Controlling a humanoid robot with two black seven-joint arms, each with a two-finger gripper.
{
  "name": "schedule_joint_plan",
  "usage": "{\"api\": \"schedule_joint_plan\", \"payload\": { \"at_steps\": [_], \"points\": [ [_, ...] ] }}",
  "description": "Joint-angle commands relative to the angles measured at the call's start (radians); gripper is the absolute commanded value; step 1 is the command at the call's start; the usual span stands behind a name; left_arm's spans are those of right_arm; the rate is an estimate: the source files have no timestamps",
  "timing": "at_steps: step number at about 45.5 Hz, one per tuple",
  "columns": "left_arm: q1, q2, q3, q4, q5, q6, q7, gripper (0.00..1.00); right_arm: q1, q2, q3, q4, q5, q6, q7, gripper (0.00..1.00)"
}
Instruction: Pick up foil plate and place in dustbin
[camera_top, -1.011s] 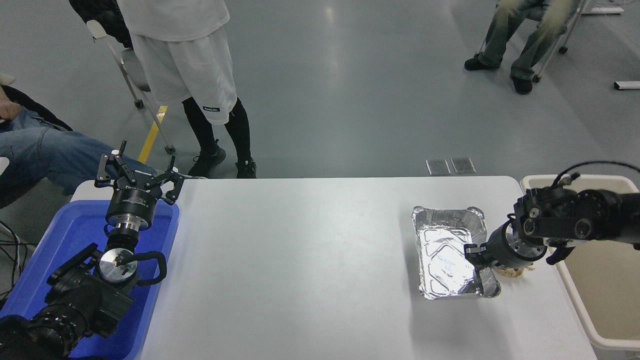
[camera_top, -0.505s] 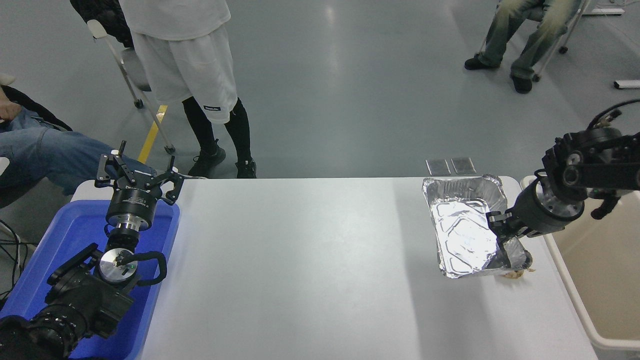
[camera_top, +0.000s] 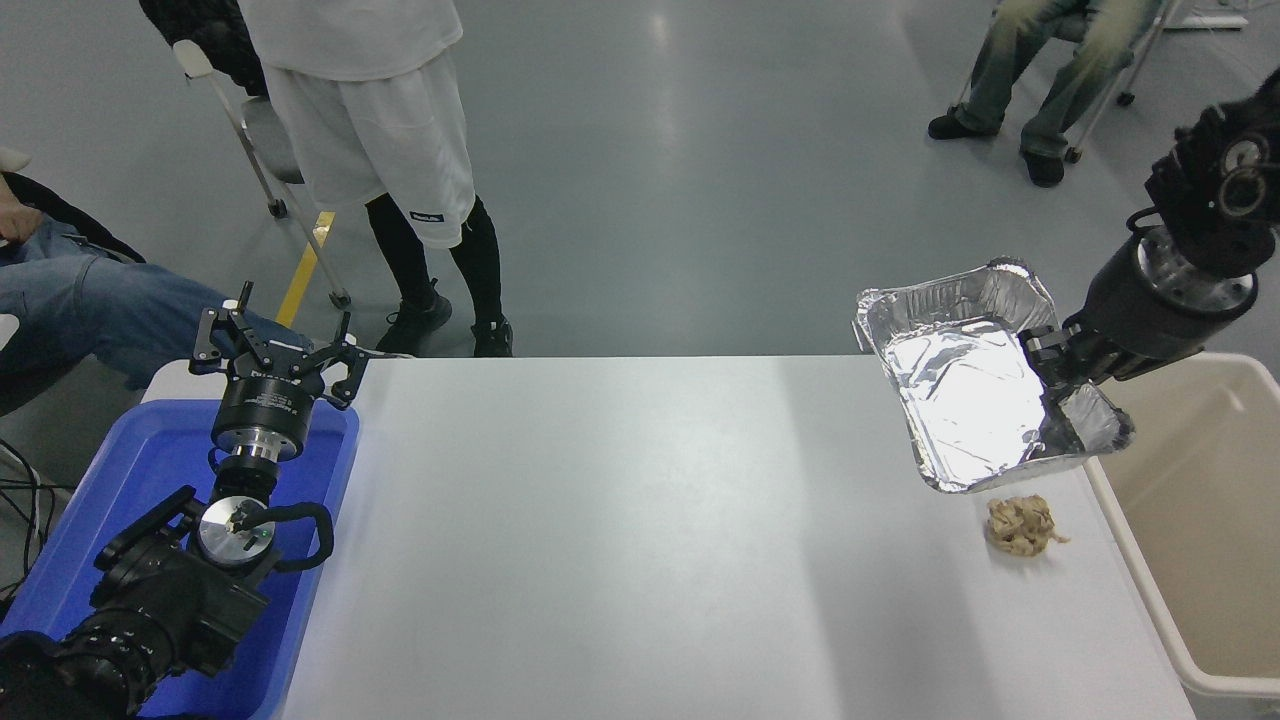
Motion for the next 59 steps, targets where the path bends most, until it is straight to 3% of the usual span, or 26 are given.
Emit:
{"api": "schedule_joint_plan", "payload": {
  "at_steps": [1, 17, 25, 37, 45, 59],
  "points": [
    [0.000, 0.000, 0.000, 0.000, -0.001, 0.000, 0.000, 0.99, 0.107, -0.013, -0.004, 0.002, -0.002, 0.020, -0.002, 0.00],
    [0.000, 0.000, 0.000, 0.000, -0.001, 0.000, 0.000, 0.99, 0.129, -0.025, -0.029, -0.007, -0.028, 0.020, -0.009, 0.00],
    [0.000, 0.000, 0.000, 0.000, -0.001, 0.000, 0.000, 0.99, 0.077, -0.088, -0.015, -0.029, -0.058, 0.020, -0.034, 0.00],
    [0.000, 0.000, 0.000, 0.000, -0.001, 0.000, 0.000, 0.99, -0.015, -0.168, -0.028, -0.141, -0.063, 0.020, -0.034, 0.00],
    [0.000, 0.000, 0.000, 0.000, -0.001, 0.000, 0.000, 0.99, -0.070, -0.280, -0.017, -0.196, -0.107, 0.020, -0.034, 0.00],
    [0.000, 0.000, 0.000, 0.000, -0.001, 0.000, 0.000, 0.99, -0.368, -0.369, 0.144, -0.476, -0.124, 0.020, -0.034, 0.00]
  ]
}}
